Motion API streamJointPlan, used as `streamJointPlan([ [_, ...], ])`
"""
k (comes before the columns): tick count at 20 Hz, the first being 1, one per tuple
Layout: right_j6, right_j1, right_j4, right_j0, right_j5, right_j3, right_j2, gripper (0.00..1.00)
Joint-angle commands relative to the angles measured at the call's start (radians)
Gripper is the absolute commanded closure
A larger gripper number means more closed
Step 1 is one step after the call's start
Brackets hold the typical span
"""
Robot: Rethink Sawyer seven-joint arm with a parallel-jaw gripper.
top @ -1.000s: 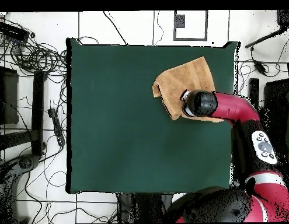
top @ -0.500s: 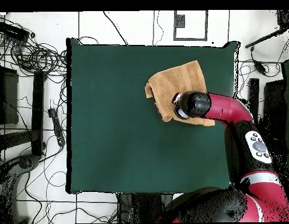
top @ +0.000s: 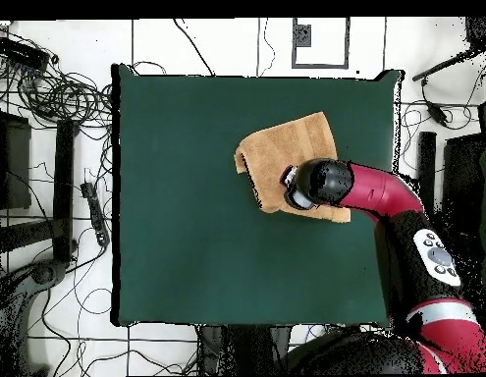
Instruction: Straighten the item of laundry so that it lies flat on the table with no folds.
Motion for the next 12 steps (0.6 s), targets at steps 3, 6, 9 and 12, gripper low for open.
streamJointPlan([
  [3,0.050,-0.064,0.013,0.116,0.086,0.154,0.005,0.00],
  [6,0.059,-0.036,0.001,0.130,0.050,0.136,-0.009,0.00],
  [9,0.059,-0.017,0.037,0.119,0.027,0.150,0.016,0.00],
  [12,0.069,0.000,-0.008,0.146,-0.015,0.098,-0.024,0.00],
])
